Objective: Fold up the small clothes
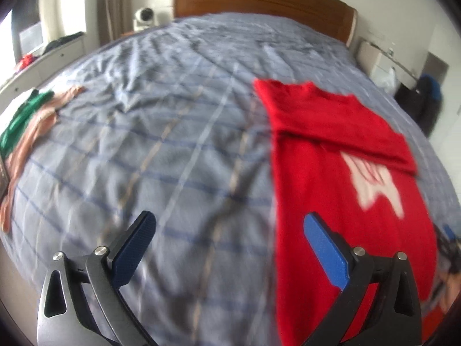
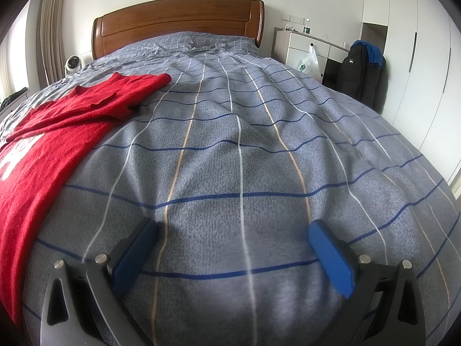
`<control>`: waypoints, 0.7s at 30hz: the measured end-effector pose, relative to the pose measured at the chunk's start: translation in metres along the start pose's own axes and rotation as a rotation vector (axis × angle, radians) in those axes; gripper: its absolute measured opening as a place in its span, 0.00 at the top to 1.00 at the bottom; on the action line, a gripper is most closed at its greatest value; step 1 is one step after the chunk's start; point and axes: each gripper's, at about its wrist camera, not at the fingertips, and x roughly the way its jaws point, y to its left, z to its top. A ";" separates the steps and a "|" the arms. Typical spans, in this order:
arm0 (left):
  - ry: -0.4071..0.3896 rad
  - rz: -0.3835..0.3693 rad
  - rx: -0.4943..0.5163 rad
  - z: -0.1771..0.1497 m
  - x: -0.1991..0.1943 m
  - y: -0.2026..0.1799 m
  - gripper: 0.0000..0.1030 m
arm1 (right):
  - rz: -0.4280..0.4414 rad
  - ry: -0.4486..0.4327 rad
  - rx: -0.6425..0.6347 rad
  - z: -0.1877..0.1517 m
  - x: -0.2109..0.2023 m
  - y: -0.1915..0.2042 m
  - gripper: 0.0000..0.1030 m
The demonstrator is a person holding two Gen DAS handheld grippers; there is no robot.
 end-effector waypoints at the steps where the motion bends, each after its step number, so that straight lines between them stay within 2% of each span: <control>1: 0.015 -0.014 0.005 -0.008 -0.004 -0.002 0.01 | 0.004 0.000 0.003 0.000 0.000 0.000 0.00; 9: 0.071 -0.055 0.017 -0.042 -0.016 -0.021 0.01 | 0.014 -0.001 0.011 -0.001 -0.003 -0.003 0.00; 13: 0.065 -0.019 0.073 -0.048 -0.021 -0.034 0.00 | 0.031 0.012 0.021 0.000 -0.003 -0.006 0.00; 17: 0.072 -0.009 0.053 -0.055 -0.025 -0.027 0.00 | 0.054 0.080 0.039 0.009 -0.011 -0.010 0.01; 19: 0.077 0.003 0.037 -0.057 -0.025 -0.018 0.00 | 0.088 0.088 0.063 0.011 -0.028 -0.011 0.01; 21: 0.086 0.014 0.020 -0.061 -0.024 -0.009 0.00 | 0.165 0.112 0.061 0.011 -0.048 -0.007 0.01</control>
